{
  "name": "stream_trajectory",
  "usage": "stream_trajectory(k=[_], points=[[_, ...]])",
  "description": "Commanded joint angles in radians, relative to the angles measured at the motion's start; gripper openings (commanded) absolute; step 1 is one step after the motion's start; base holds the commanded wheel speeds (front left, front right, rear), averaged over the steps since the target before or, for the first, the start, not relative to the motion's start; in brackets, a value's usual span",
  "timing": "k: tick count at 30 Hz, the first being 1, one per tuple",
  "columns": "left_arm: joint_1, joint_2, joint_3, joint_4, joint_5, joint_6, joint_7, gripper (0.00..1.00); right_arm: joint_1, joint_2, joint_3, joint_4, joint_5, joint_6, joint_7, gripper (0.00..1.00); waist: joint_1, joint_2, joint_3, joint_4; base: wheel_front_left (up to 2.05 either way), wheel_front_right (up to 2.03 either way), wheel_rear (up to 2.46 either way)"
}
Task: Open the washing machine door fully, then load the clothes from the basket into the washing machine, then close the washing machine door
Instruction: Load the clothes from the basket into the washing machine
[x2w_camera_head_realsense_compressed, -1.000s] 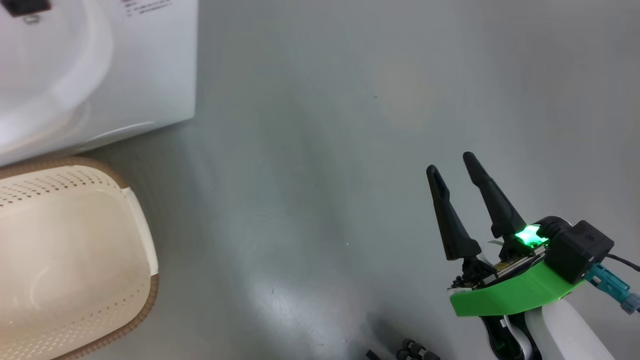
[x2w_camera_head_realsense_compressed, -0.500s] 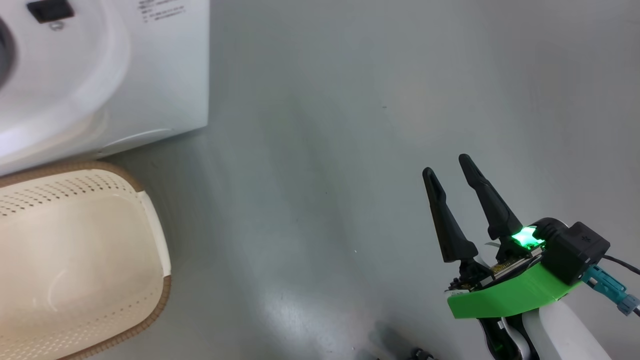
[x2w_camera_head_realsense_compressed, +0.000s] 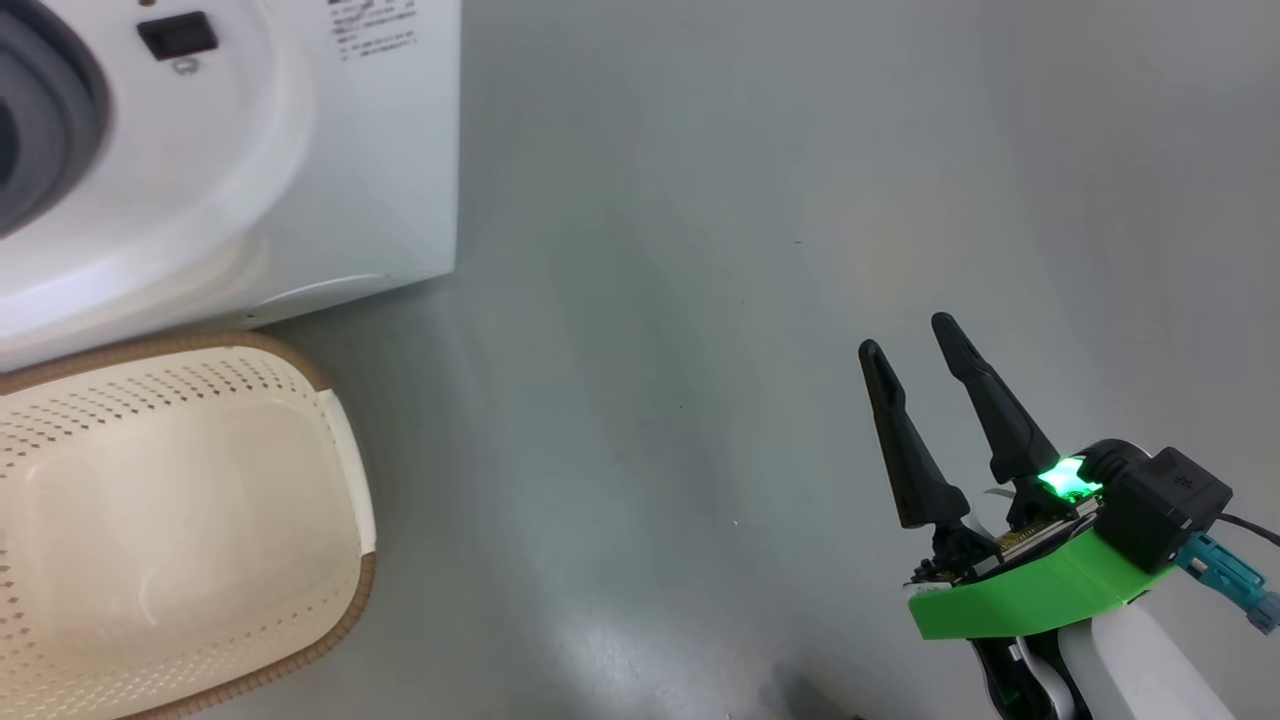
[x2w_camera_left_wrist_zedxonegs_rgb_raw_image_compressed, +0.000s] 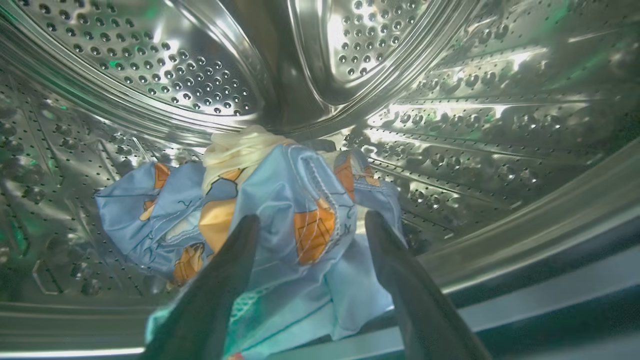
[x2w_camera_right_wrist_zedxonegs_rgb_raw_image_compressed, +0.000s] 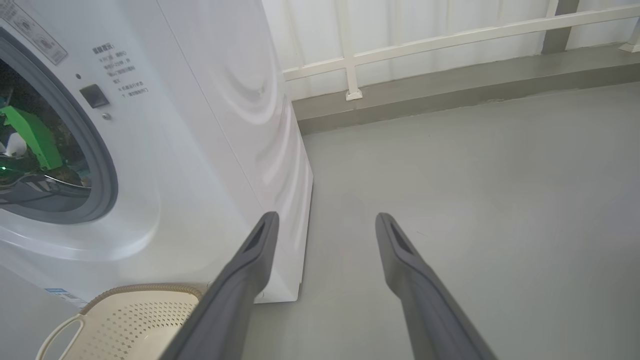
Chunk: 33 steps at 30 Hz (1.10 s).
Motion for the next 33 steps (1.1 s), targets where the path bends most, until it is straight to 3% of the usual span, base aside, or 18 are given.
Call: stream_trajectory(k=[1, 7, 13, 21, 33], points=[[0.022, 0.036, 0.019, -0.018, -0.018, 0.002, -0.040, 1.00, 0.019, -0.017, 0.010, -0.024, 0.006, 0.006, -0.008, 1.00, 0.0000, 0.0000, -0.009, 0.008, 0.00, 0.00, 0.00], [0.073, 0.015, 0.055, -0.022, -0.061, 0.024, -0.152, 1.00, 0.016, -0.021, 0.010, -0.023, 0.005, 0.006, -0.008, 1.00, 0.0000, 0.0000, -0.032, 0.018, 0.00, 0.00, 0.00], [0.116, 0.008, 0.072, -0.063, -0.077, 0.030, -0.179, 1.00, 0.019, -0.028, 0.010, -0.021, 0.006, 0.006, -0.008, 1.00, 0.0000, 0.0000, -0.049, 0.024, 0.00, 0.00, 0.00], [0.284, -0.016, 0.160, -0.289, -0.088, 0.060, -0.182, 1.00, 0.024, -0.036, 0.011, -0.016, 0.006, 0.006, -0.008, 1.00, 0.0000, 0.0000, -0.106, 0.038, 0.00, 0.00, 0.00], [0.497, -0.093, 0.277, -0.475, -0.048, 0.053, -0.182, 1.00, 0.040, -0.074, 0.009, -0.002, 0.012, 0.006, -0.008, 1.00, 0.0000, 0.0000, -0.194, 0.067, 0.00, 0.00, 0.00]])
